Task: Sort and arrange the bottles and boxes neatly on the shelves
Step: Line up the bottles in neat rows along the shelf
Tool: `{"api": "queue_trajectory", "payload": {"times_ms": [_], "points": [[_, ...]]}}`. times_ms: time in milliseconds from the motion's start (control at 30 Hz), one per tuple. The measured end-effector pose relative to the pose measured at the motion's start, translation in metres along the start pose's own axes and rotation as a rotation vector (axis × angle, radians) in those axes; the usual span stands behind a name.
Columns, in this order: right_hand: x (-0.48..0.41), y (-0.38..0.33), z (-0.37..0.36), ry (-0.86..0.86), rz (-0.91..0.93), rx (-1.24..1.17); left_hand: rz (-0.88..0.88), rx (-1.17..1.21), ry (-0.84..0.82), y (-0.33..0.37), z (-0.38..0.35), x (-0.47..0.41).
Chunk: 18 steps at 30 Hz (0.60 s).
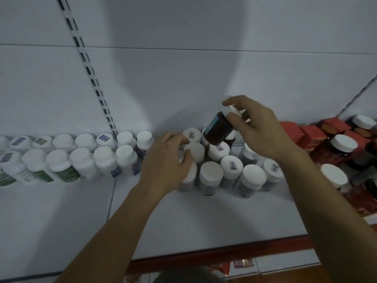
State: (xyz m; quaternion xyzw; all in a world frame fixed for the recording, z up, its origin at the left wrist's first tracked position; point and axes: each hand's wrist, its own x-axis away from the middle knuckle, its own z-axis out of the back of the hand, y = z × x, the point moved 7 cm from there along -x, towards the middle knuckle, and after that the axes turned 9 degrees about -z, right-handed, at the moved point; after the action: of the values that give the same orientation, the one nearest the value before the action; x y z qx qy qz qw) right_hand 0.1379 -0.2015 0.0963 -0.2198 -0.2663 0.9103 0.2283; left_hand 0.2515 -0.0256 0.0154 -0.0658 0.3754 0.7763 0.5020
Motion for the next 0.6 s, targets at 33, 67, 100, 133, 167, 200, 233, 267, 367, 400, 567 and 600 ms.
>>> {"api": "queue_trajectory", "payload": {"times_ms": [33,67,100,133,167,200,233,267,367,400,567,600], "points": [[-0.001,-0.008,-0.008,-0.016,0.018,-0.022,0.01,-0.043,0.019,-0.01,0.012,0.007],[-0.003,-0.017,-0.018,-0.038,0.04,-0.05,0.029,-0.074,0.026,-0.02,0.023,0.016],[-0.004,-0.027,-0.029,-0.068,0.068,-0.079,0.052,-0.097,0.021,-0.03,0.032,0.026],[-0.005,-0.038,-0.041,-0.104,0.101,-0.092,0.076,-0.114,0.007,-0.039,0.038,0.037],[-0.006,-0.048,-0.055,-0.143,0.137,-0.081,0.097,-0.127,-0.013,-0.046,0.042,0.047],[-0.006,-0.058,-0.069,-0.183,0.171,-0.058,0.116,-0.134,-0.037,-0.051,0.044,0.057],[-0.007,-0.066,-0.084,-0.224,0.199,-0.035,0.139,-0.132,-0.061,-0.056,0.045,0.066],[-0.007,-0.073,-0.099,-0.262,0.219,-0.014,0.165,-0.123,-0.08,-0.06,0.043,0.074],[-0.008,-0.085,-0.139,-0.334,0.225,0.069,0.223,-0.079,-0.111,-0.068,0.036,0.09],[-0.008,-0.086,-0.15,-0.354,0.215,0.092,0.232,-0.07,-0.124,-0.069,0.032,0.093],[-0.007,-0.081,-0.166,-0.425,0.129,0.026,0.212,-0.08,-0.216,-0.07,0.015,0.089],[-0.009,-0.075,-0.159,-0.397,0.12,0.031,0.2,-0.094,-0.233,-0.069,0.013,0.086]]}}
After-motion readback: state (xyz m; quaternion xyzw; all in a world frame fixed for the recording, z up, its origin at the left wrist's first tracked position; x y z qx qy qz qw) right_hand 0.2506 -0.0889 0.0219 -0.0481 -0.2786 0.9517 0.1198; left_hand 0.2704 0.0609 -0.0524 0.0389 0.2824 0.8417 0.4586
